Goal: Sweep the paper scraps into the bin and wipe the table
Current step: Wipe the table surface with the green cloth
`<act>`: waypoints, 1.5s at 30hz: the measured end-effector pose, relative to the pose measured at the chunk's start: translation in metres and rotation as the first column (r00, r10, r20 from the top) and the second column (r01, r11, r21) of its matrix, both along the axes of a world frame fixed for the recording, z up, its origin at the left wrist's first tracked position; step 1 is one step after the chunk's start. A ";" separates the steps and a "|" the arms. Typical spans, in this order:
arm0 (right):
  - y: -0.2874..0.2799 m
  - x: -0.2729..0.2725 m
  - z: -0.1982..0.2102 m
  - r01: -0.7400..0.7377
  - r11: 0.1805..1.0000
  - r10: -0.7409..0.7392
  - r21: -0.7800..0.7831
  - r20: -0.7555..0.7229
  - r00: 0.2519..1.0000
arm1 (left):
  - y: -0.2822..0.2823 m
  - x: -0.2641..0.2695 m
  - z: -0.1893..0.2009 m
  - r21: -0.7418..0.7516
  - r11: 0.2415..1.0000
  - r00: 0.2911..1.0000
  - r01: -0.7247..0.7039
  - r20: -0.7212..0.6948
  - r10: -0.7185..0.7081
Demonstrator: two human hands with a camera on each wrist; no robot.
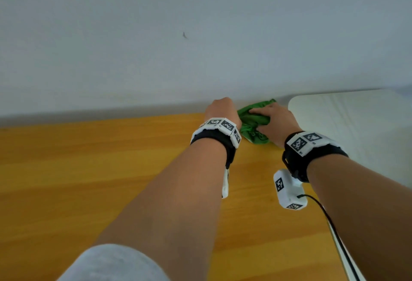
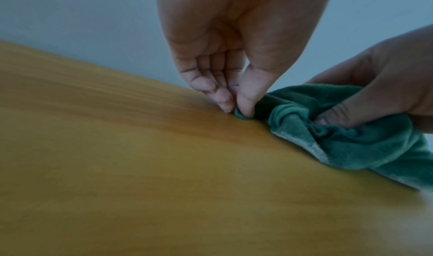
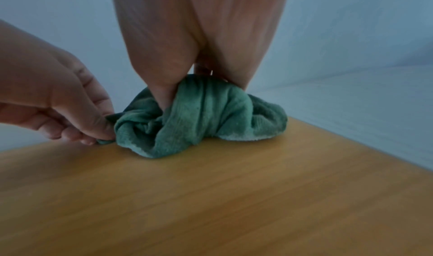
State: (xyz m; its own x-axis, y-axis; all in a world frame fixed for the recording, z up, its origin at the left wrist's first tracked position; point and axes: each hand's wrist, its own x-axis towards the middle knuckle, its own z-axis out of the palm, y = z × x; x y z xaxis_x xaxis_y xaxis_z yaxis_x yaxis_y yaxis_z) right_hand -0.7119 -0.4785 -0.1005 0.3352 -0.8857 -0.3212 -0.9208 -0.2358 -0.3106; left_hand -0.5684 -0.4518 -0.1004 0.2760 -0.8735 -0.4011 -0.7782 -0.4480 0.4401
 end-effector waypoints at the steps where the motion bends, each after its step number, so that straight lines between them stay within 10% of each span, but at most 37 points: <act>1: 0.002 0.008 0.000 -0.013 1.000 0.013 0.018 -0.004 1.000 | 0.004 0.006 0.000 0.000 1.000 1.000 -0.009 0.005 0.009; 27: 0.125 0.176 0.012 -0.410 0.879 0.436 0.244 -0.061 0.898 | 0.166 0.155 0.009 0.176 0.955 0.966 -0.238 0.144 0.214; 45: 0.227 0.434 0.020 -0.558 0.810 0.570 0.181 -0.015 0.822 | 0.287 0.400 0.004 0.188 0.906 0.920 -0.379 0.180 0.348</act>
State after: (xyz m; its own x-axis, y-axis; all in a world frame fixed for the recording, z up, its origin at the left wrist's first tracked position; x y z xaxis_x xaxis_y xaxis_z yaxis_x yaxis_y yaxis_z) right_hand -0.2778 -0.2518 -0.0804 0.7328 -0.4808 -0.4814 -0.6607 -0.6721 -0.3343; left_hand -0.1688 -0.1643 -0.0966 0.6242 -0.5984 -0.5023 -0.5890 -0.7828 0.2007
